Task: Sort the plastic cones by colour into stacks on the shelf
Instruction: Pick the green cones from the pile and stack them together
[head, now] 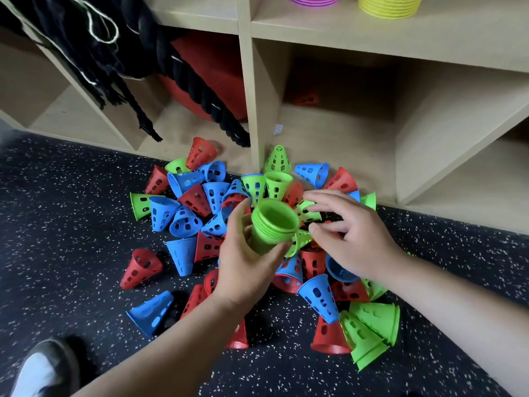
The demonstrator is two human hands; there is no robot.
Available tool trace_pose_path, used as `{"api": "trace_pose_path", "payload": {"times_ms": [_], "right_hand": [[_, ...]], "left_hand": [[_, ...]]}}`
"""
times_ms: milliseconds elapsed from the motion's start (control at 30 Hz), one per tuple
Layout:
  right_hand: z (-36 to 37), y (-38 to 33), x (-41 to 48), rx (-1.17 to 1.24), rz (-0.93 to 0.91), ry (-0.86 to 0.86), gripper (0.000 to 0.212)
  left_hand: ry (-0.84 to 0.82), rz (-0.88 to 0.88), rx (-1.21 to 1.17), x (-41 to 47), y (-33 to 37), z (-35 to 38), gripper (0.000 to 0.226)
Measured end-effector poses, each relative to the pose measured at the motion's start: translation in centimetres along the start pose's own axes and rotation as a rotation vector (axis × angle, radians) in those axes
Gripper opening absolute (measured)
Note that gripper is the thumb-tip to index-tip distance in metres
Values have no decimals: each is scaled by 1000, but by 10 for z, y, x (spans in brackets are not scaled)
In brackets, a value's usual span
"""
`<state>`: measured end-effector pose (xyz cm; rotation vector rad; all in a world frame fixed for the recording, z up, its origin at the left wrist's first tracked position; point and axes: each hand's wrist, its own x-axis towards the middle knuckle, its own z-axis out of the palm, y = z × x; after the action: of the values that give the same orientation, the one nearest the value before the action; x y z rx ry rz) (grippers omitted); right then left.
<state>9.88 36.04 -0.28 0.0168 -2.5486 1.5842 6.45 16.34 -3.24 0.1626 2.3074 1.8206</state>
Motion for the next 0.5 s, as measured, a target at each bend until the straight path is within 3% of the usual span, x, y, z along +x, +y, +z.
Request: {"api": "trace_pose_path", "payload": {"times_ms": [100,233,333,400,500], "right_hand": [[-1,29,14,-412,-112,-54,36],[7,52,24,-728,-246,-412,39],[19,55,30,-932,-163,-631,26],[23,58,30,-973,-180,-618,17],[19,64,24,-826,-230,-397,7]], "left_hand": [[117,-36,45,9,-10,-12,61],[136,-76,122,15,-22,-23,62],[125,-105,142,16,-27,-23,63],[109,-109,139,15,-30,-23,62],[79,-87,150,13,-33,-21,61]]}}
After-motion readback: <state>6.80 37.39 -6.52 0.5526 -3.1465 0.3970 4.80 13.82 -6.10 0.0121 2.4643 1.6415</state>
